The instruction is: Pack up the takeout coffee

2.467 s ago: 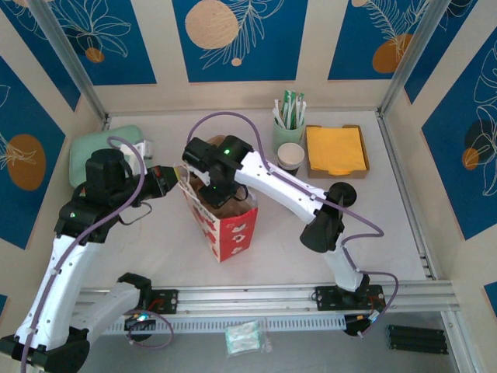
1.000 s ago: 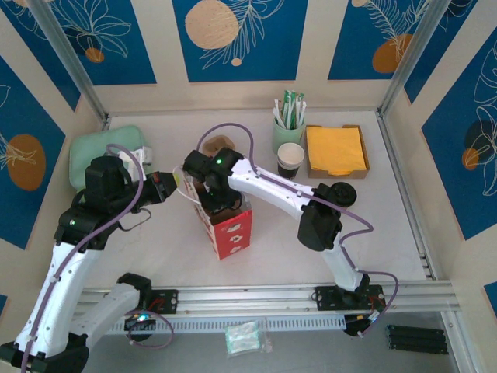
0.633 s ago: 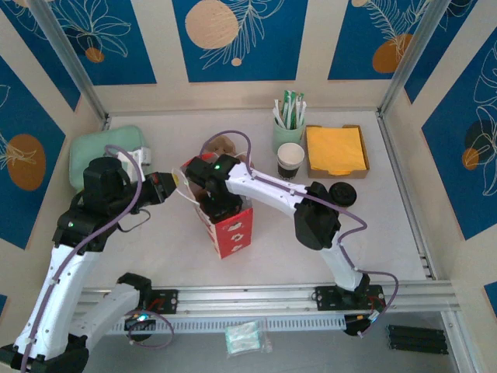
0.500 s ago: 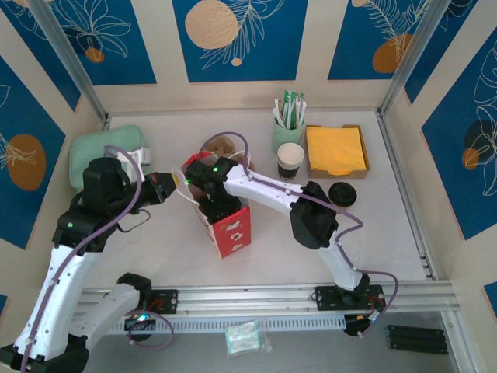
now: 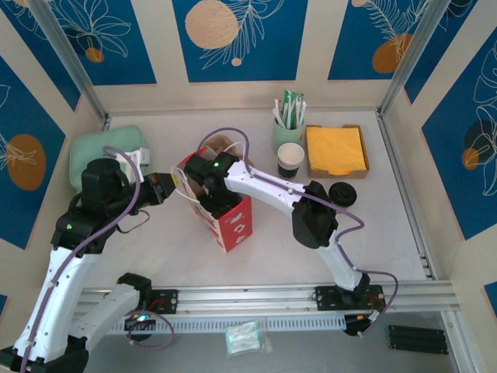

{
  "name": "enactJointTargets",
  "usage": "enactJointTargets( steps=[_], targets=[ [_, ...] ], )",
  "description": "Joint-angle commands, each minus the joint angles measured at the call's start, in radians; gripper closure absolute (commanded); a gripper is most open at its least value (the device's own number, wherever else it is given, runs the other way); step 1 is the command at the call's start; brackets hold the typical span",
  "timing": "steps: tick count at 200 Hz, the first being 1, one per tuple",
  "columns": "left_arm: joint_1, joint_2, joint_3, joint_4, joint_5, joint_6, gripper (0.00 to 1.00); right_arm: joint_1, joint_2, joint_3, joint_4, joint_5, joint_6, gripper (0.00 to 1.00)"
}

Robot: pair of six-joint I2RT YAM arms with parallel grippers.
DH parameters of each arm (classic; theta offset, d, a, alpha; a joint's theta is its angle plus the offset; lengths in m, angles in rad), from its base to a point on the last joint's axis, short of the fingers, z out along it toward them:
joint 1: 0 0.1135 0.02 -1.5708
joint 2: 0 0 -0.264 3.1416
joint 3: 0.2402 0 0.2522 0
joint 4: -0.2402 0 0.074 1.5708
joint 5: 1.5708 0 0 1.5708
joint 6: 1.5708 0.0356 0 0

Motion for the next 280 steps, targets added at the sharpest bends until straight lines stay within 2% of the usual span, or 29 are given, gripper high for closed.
enactJointTargets(
  steps=[1,35,48,65,91,110,121,132,198,233,261,280],
  targets=[
    [0.005,-0.014,-0.015,0.034,-0.011,-0.014,1.0,-0.007,-0.044,0.079,-0.052,-0.026,-0.025,0.32],
    [0.003,-0.01,-0.025,0.047,-0.016,-0.016,0.99,-0.01,-0.053,0.153,-0.085,-0.023,-0.042,0.3],
    [0.004,-0.01,-0.027,0.049,-0.017,-0.015,0.94,-0.009,-0.067,0.168,-0.089,-0.025,-0.045,0.29],
    [0.005,-0.007,-0.023,0.049,-0.022,-0.011,0.82,-0.008,-0.087,0.189,-0.094,-0.034,-0.046,0.29],
    [0.005,-0.002,-0.007,0.043,-0.029,-0.004,0.6,-0.007,-0.108,0.249,-0.117,-0.043,-0.051,0.28],
    [0.005,0.007,0.013,0.03,-0.036,0.004,0.37,-0.003,-0.123,0.298,-0.138,-0.043,-0.054,0.28],
    [0.004,0.013,0.029,0.02,-0.04,0.009,0.21,-0.001,-0.13,0.324,-0.15,-0.042,-0.055,0.28],
    [0.005,0.02,0.046,0.011,-0.039,0.01,0.0,0.0,-0.14,0.346,-0.163,-0.039,-0.057,0.28],
    [0.004,0.078,0.197,-0.086,-0.034,0.009,0.01,0.005,-0.238,0.416,-0.176,-0.065,-0.056,0.28],
    [0.004,0.106,0.29,-0.158,-0.092,-0.041,0.01,-0.008,-0.294,0.441,-0.195,-0.066,-0.06,0.28],
    [0.003,0.112,0.315,-0.125,-0.082,-0.116,0.01,-0.047,-0.345,0.44,-0.207,-0.079,-0.054,0.28],
    [0.003,0.131,0.33,-0.062,-0.013,-0.178,0.01,-0.077,-0.39,0.401,-0.221,-0.061,-0.054,0.28]
  ],
)
